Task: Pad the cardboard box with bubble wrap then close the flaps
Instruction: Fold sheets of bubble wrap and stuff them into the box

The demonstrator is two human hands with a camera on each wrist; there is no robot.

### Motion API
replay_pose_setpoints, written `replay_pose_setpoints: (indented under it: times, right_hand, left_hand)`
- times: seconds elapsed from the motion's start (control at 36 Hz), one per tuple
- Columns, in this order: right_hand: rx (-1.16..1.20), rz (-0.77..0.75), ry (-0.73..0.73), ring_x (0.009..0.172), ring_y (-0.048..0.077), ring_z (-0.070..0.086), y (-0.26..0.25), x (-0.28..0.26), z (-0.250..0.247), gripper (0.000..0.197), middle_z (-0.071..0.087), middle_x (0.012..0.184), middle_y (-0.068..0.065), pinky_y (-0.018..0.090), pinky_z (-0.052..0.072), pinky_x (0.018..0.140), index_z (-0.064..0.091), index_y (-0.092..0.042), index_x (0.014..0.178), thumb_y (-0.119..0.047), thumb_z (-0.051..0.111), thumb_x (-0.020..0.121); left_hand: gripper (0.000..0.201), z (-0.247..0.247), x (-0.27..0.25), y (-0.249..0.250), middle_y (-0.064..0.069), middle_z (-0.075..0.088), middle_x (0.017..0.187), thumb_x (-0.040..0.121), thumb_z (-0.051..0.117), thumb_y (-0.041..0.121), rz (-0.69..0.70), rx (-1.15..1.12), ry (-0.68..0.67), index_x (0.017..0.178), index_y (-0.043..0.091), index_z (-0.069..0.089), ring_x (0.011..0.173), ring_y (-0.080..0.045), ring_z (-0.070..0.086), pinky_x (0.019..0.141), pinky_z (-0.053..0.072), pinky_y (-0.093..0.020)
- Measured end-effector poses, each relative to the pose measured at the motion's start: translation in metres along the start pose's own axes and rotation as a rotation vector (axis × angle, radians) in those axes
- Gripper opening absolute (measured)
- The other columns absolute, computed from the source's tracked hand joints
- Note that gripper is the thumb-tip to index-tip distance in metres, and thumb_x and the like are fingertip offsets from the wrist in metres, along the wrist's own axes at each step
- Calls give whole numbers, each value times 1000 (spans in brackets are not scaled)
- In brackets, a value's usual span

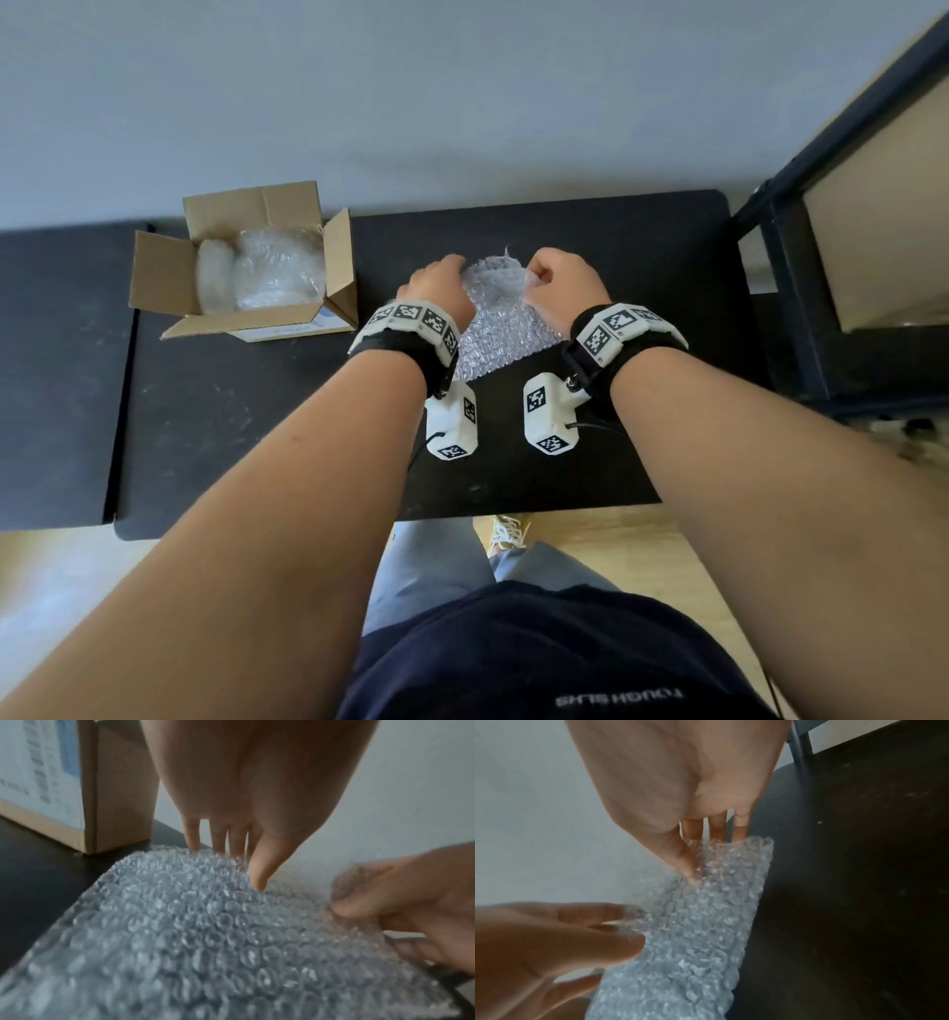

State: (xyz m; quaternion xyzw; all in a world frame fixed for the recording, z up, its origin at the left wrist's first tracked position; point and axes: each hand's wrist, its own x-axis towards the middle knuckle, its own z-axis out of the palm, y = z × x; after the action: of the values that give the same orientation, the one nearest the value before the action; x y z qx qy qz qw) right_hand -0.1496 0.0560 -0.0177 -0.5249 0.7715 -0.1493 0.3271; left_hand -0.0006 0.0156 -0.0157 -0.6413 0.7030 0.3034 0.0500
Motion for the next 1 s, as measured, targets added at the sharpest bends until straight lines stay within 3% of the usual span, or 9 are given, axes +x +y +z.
replay_pose_setpoints:
  times: [0.14,0.28,0.33,0.5,0.58,0.67,0.78,0.92,1.0]
  right_hand:
    - [70,-18,101,85,20,63,-2,-5,-12,6,58,85,-8,36,54,78,58,-20,95,-17,57,90]
    - [113,44,196,115,23,55,-4,-11,-24,52,56,124,3,43,46,97,53,-18,128,-41,66,84]
    - [135,104,205,124,26,49,-4,-14,-29,63,50,135,7,45,42,103,47,-17,137,-47,63,84]
    - [408,143,20,134,19,43,-7,-24,-40,60,44,147,2,29,34,100,42,-13,144,-33,61,91]
    - [440,135,-48,134,19,41,-10,-26,-45,57,44,147,1,27,32,97,43,-13,144,-25,60,91]
    - [434,132,-100,126,19,51,-14,-29,-48,51,54,135,1,29,38,101,52,-13,136,-24,63,87]
    - [484,120,-89,89,13,62,-11,-29,-48,29,67,102,0,23,45,71,64,-13,114,-13,65,85]
    - [506,71,-56,69,10,59,-6,-34,-50,11,67,83,-2,22,46,69,71,-12,95,-9,65,87]
    - [560,59,-45,62,9,58,-4,-36,-50,12,66,77,-1,24,51,68,70,-15,86,-4,63,87]
  left_hand:
    - [21,-11,-13,3,-8,68,105,97,44,16,-14,-3,24,104,11,63,95,-27,63,91,50,-42]
    - [16,-18,-26,2,-10,68,102,94,49,10,-61,-291,99,88,12,63,96,-28,65,83,52,-35]
    - [21,-22,-28,2,-5,68,100,92,49,5,-91,-398,114,96,13,68,94,-23,65,82,53,-31]
    - [23,-36,-38,14,4,58,76,96,48,-1,-144,-700,32,92,16,63,61,-4,53,41,44,-6]
    - [28,-40,-45,20,-2,55,73,95,47,-9,-179,-917,-16,79,12,57,54,-5,55,39,45,-7]
    - [28,-43,-50,25,-7,54,72,95,46,-13,-212,-1103,-45,76,7,55,57,-11,54,42,50,-15]
    - [20,-46,-56,26,-5,57,76,94,50,-8,-214,-1047,-58,87,6,62,59,-10,58,45,51,-15]
    - [20,-50,-59,28,1,58,78,94,53,-3,-272,-987,-41,105,6,67,52,-1,58,35,43,-9]
    - [21,-47,-59,24,-2,58,72,91,56,-7,-248,-935,17,83,10,66,40,-7,56,39,47,-18]
